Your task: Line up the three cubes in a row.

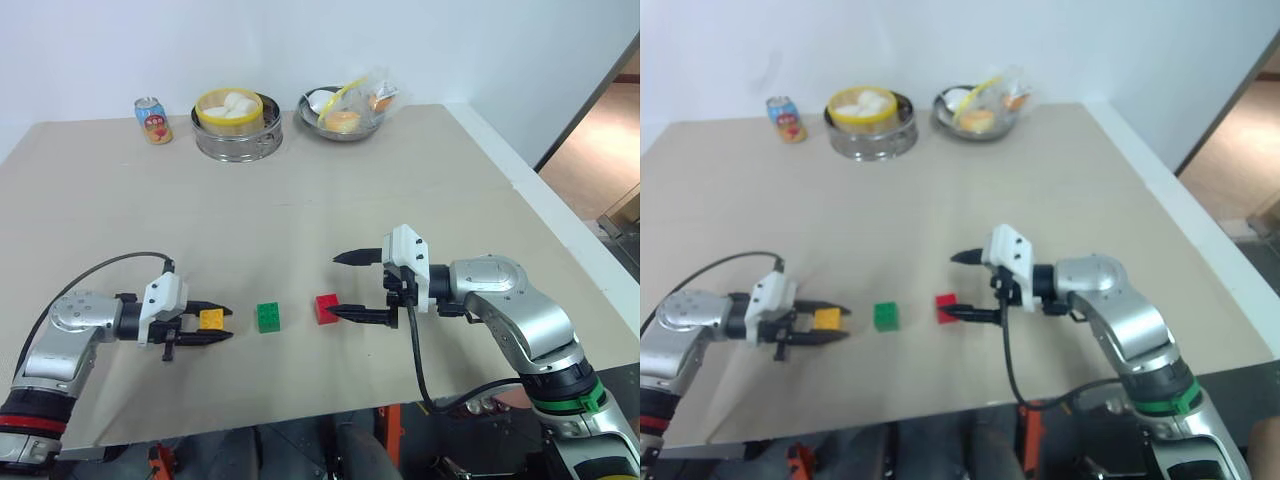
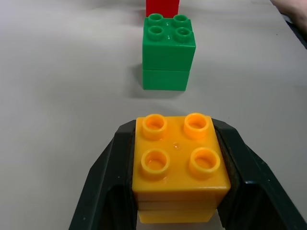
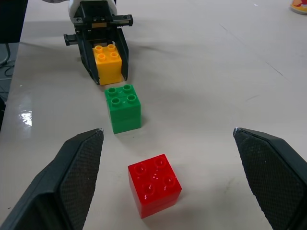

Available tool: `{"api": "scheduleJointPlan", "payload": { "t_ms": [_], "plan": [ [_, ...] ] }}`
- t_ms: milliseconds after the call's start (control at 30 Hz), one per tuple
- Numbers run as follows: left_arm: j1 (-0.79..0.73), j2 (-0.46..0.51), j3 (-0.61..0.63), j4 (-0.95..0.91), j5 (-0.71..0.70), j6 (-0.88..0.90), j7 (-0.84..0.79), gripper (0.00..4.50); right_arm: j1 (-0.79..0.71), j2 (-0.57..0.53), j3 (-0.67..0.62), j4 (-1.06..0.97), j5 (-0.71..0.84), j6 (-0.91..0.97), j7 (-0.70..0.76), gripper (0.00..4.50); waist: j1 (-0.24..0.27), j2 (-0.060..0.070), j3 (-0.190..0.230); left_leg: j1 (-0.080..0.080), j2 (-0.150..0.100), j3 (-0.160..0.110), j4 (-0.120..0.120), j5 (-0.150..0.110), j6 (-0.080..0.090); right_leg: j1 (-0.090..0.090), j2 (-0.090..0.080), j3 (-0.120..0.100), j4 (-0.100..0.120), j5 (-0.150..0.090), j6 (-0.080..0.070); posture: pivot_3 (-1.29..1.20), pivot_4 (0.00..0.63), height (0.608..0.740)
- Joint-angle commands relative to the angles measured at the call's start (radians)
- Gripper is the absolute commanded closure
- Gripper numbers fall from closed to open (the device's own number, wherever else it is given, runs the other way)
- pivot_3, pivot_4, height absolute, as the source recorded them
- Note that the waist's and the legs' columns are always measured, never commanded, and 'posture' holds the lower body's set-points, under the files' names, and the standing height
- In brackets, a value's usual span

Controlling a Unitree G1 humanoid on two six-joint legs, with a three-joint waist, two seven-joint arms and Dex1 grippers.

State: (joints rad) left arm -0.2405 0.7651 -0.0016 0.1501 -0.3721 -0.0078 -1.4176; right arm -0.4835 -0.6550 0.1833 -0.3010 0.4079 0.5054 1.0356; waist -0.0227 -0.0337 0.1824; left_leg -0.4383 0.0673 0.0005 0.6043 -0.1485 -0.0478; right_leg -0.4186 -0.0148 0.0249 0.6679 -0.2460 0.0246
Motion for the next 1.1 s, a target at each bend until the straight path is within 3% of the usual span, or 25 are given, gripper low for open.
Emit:
{"api": "scheduleJointPlan", "payload": {
  "t_ms": [33,300,367,567,700,867,1100],
  "plan": [
    [-0.005,0.004,0.032,0.009,0.001,-0.036,0.016,3.12,-0.014,-0.010,-0.039,-0.036,0.020,-0.001,0.001,0.00,0.000,0.000,0.000,0.000,0.000,0.000,0.000,0.000,0.000,0.000,0.000,0.000,0.000,0.000,0.000,0.00,0.150,0.740],
    [0.000,0.025,0.013,0.015,0.014,-0.061,-0.006,3.12,-0.008,-0.013,-0.036,-0.036,0.032,0.003,0.011,0.00,0.000,0.000,0.000,0.000,0.000,0.000,0.000,0.000,0.000,0.000,0.000,0.000,0.000,0.000,0.001,0.00,0.150,0.740],
    [-0.001,0.023,0.009,0.018,0.018,-0.069,-0.012,2.09,-0.008,-0.011,-0.033,-0.035,0.031,0.003,0.009,0.00,0.000,0.000,0.000,0.000,0.000,0.000,0.000,0.000,0.000,0.000,0.000,0.000,0.000,0.000,0.000,0.00,0.150,0.740],
    [0.001,0.038,0.017,-0.017,0.000,-0.032,-0.031,0.05,-0.008,-0.008,-0.030,-0.033,0.029,0.002,0.005,0.00,0.000,0.000,0.000,0.000,0.000,0.000,0.000,0.000,0.000,0.000,0.000,0.000,0.000,0.000,0.001,0.00,0.150,0.740],
    [-0.003,0.067,0.040,-0.037,-0.016,0.012,-0.026,0.02,-0.009,-0.003,-0.028,-0.031,0.028,-0.001,0.001,0.00,0.000,0.000,0.000,0.000,0.000,0.000,0.000,0.000,0.000,0.000,0.000,0.000,0.000,0.000,0.001,0.00,0.150,0.740],
    [0.021,0.139,0.132,-0.185,-0.149,0.260,0.026,0.02,-0.005,0.006,-0.047,-0.039,0.055,0.020,-0.012,0.00,-0.001,0.000,0.000,0.000,0.000,0.000,0.000,0.000,0.000,0.000,0.000,0.000,0.001,0.000,0.001,0.00,0.150,0.740],
    [0.034,0.085,0.277,-0.251,-0.178,0.354,0.275,0.02,0.008,0.019,-0.110,-0.025,0.069,0.059,-0.107,0.00,0.000,0.000,0.000,0.001,0.001,0.000,0.000,0.000,0.000,0.000,0.000,0.000,0.001,0.000,0.001,0.00,0.150,0.740]
  ]
}}
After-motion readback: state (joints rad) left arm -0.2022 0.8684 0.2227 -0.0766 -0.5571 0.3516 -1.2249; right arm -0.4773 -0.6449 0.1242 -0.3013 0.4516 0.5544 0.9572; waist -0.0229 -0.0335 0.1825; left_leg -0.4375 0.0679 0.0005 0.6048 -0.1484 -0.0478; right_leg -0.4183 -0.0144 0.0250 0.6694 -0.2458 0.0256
